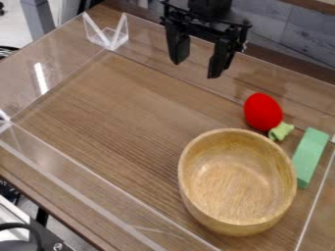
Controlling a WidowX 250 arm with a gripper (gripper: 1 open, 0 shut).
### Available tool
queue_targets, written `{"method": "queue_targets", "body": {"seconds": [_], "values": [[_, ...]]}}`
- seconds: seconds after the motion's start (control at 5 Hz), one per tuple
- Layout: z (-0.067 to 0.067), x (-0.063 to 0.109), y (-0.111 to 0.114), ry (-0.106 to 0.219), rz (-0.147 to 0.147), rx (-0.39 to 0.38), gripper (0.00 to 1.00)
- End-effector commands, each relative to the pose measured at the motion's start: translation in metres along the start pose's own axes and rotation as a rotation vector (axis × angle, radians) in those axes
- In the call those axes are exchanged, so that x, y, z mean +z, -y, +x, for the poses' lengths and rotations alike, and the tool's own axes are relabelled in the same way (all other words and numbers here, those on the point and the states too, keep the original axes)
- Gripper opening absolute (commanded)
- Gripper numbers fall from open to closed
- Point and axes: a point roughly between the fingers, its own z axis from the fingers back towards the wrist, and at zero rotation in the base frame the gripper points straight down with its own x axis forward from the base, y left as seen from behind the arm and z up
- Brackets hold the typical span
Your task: Move the red fruit to the left
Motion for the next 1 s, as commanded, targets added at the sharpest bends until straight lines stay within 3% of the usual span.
{"method": "queue_targets", "body": {"seconds": [0.0,0.4,0.8], "values": [[0.004,-0.012,0.008,-0.022,-0.010,0.028,1.00],[0.014,-0.007,0.044,0.013,-0.104,0.371,1.00],[0.044,-0.039,0.096,0.033,-0.160,0.505,1.00]]}}
